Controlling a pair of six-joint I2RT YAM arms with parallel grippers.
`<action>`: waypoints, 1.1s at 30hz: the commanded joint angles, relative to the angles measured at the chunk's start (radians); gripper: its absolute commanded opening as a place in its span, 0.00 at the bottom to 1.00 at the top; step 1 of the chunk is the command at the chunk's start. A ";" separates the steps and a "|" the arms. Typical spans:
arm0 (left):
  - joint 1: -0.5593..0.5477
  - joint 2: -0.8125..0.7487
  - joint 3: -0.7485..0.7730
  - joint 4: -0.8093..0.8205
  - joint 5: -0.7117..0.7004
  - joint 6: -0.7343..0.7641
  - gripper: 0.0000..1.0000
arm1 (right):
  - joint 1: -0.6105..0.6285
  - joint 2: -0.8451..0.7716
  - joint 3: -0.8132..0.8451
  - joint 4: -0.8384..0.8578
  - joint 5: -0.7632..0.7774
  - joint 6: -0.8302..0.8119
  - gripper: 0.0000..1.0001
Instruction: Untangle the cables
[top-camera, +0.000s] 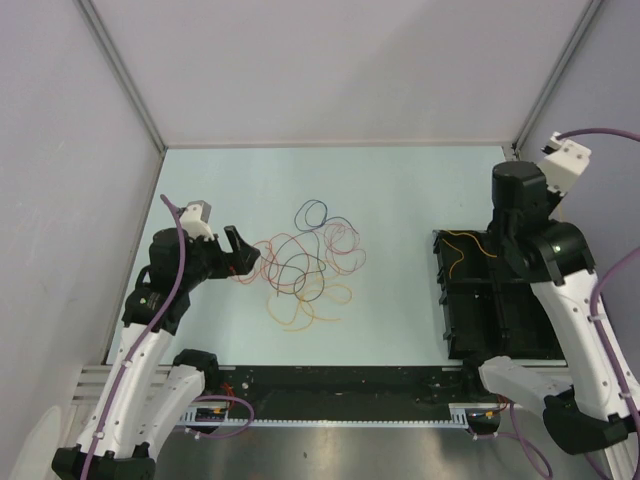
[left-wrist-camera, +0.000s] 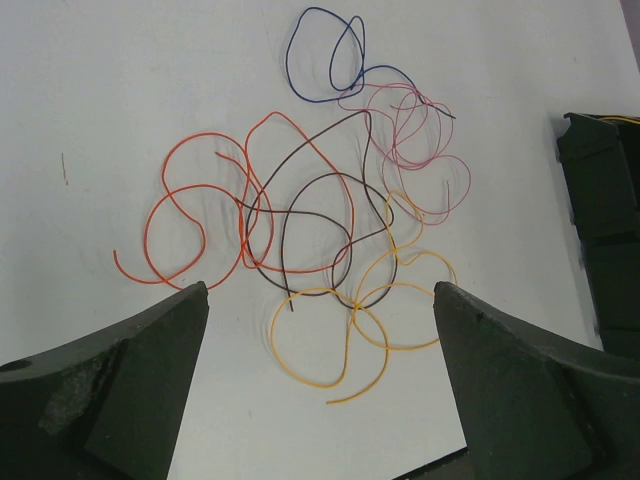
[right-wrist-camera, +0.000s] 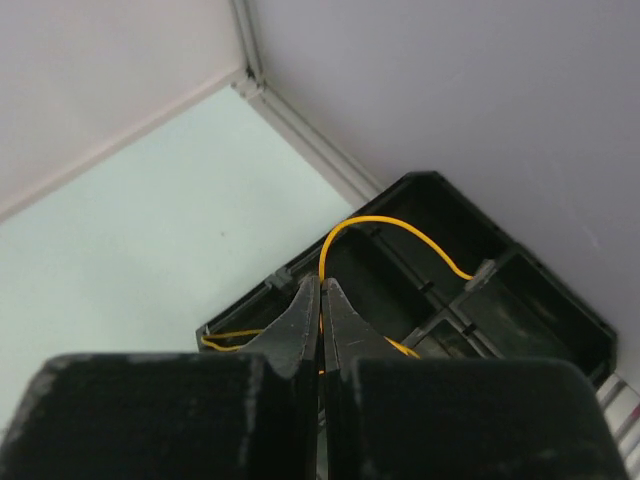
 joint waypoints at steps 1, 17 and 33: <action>-0.002 -0.014 -0.001 0.024 0.006 0.003 1.00 | -0.030 0.071 -0.056 0.043 -0.159 0.049 0.00; -0.002 -0.019 0.001 0.026 0.009 0.005 1.00 | -0.087 0.205 -0.222 0.305 -0.433 0.055 0.00; -0.001 -0.020 -0.001 0.026 0.011 0.006 1.00 | -0.151 0.369 -0.389 0.523 -0.598 0.055 0.00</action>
